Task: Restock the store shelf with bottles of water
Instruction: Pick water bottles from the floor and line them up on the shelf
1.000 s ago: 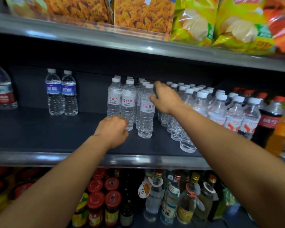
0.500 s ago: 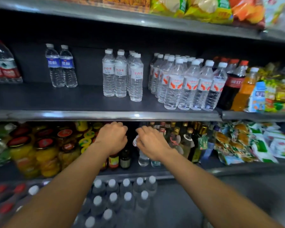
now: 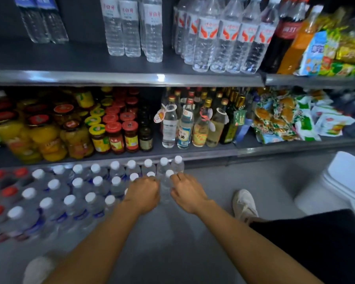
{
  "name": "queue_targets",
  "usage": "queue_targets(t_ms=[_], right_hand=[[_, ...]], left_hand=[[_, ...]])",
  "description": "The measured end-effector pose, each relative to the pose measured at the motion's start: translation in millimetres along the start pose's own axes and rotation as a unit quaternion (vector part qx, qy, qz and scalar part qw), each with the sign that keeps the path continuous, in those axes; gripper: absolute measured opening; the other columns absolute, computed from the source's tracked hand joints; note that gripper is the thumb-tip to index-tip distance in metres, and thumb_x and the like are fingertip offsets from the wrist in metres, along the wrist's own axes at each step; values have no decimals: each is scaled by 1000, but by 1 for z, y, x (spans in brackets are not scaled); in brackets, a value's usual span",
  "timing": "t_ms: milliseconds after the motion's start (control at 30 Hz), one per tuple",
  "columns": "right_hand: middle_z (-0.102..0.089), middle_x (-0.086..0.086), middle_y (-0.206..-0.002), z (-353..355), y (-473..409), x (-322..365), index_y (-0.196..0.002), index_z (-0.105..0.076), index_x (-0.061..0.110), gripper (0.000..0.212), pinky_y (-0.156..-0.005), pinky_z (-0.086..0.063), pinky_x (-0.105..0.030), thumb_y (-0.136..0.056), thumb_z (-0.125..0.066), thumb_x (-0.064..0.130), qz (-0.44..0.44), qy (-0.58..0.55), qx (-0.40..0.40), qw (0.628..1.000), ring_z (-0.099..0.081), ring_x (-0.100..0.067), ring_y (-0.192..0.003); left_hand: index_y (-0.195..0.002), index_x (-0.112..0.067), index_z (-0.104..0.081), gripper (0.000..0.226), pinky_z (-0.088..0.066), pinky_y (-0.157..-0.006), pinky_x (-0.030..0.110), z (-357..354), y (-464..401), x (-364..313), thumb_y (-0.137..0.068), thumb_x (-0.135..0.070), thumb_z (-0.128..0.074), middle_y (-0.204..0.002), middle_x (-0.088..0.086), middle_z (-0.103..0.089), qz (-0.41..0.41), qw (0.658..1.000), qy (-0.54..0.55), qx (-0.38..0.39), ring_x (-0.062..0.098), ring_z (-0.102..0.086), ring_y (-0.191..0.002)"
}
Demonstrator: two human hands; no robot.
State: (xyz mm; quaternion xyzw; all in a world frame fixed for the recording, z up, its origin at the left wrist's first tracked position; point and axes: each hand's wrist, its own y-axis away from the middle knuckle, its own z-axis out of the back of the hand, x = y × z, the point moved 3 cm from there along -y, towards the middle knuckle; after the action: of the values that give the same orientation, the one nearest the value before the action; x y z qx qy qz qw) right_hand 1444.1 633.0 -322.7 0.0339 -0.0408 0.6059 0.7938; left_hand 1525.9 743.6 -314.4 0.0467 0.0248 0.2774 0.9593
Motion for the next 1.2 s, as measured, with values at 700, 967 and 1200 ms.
queue_targets(t_ms=[700, 967, 1200], right_hand=[[-50, -17, -127, -128, -55, -54, -133, -40, 5, 53, -93, -40, -42, -92, -55, 36, -157, -170, 44, 972, -50, -35, -113], [-66, -16, -103, -120, -91, -59, -111, -57, 7, 57, -74, -42, -37, -84, -62, 57, -131, -131, -44, 982, -61, -36, -94], [-65, -18, -107, -103, -98, -54, -117, -51, 6, 40, -69, -40, -34, -92, -58, 37, -116, -163, 2, 980, -60, -37, -98]], left_hand=[[-118, -10, -58, 31, -39, -96, 34, -161, -40, -12, -93, -21, -42, -122, 9, -56, -28, 991, 4, 132, 29, -51, -116], [-89, -3, -68, 17, -50, -78, 40, -173, -50, -5, -76, -13, -64, -90, 17, -65, -38, 990, 53, 127, 37, -63, -87], [-109, -6, -62, 26, -42, -89, 33, -162, -43, 0, -90, -18, -48, -112, 12, -60, -25, 994, 39, 101, 31, -56, -105]])
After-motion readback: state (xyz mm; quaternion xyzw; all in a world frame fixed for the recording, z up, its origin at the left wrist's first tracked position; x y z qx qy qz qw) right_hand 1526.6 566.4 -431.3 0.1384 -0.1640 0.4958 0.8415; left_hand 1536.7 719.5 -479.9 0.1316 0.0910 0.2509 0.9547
